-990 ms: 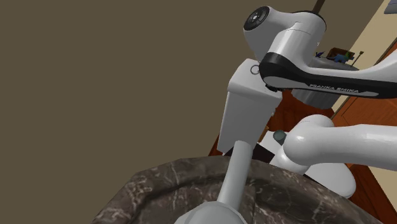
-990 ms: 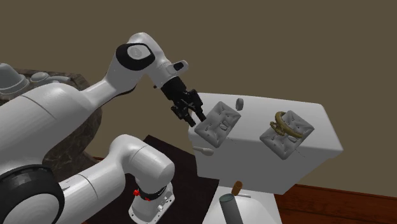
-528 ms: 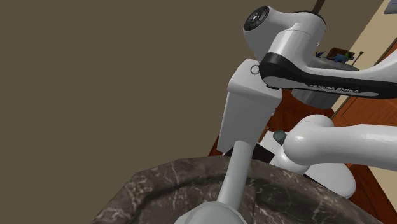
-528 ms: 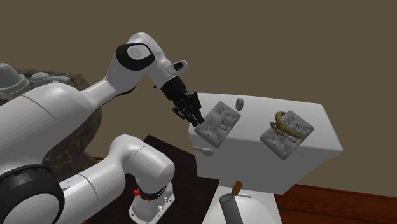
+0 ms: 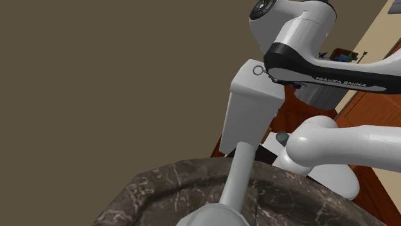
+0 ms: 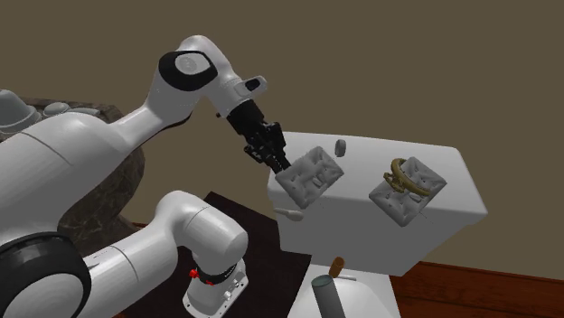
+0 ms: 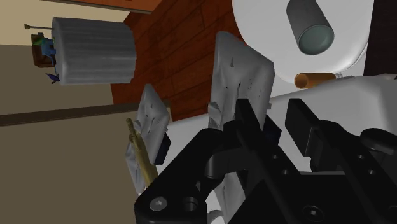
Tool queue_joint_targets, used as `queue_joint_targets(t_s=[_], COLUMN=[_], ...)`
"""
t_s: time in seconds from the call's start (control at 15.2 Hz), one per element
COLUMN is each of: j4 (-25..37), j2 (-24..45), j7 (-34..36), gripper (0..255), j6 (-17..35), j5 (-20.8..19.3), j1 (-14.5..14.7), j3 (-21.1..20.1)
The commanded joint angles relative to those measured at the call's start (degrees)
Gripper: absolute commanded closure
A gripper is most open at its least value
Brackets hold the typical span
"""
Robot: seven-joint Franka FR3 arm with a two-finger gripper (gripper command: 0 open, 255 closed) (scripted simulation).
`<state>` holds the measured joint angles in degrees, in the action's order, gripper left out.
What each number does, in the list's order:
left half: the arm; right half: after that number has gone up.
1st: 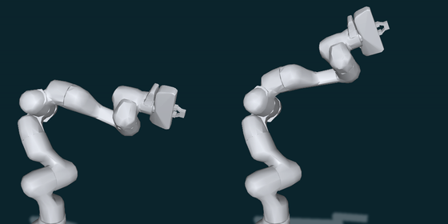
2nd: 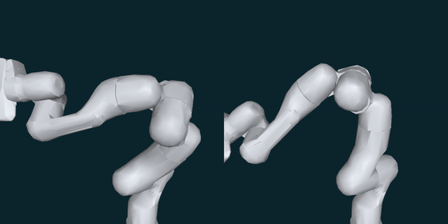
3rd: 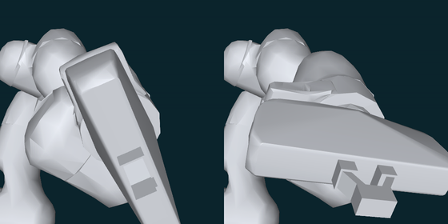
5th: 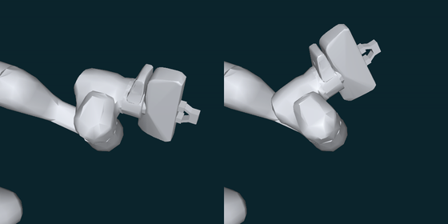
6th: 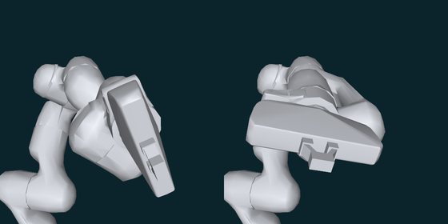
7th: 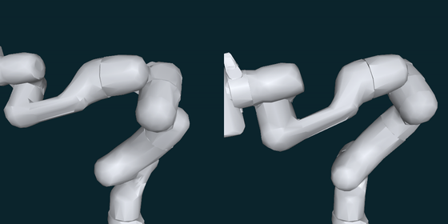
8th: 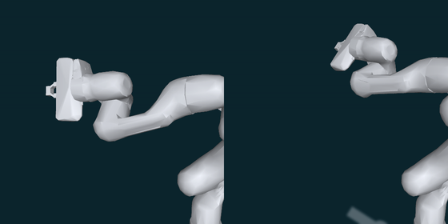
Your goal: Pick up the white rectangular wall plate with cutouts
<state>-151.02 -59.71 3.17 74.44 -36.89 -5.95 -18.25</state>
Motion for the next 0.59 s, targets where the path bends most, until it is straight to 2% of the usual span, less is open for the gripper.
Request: queue_joint_targets(t_s=[0.0,0.53], j4=[1.82,8.12], j2=[0.48,1.97], j7=[-1.02,-4.84], gripper=[255,255], j6=[-0.81,-3.76], j5=[-0.52,-2.30], j1=[-0.38,-1.57], j3=[0.14,0.59])
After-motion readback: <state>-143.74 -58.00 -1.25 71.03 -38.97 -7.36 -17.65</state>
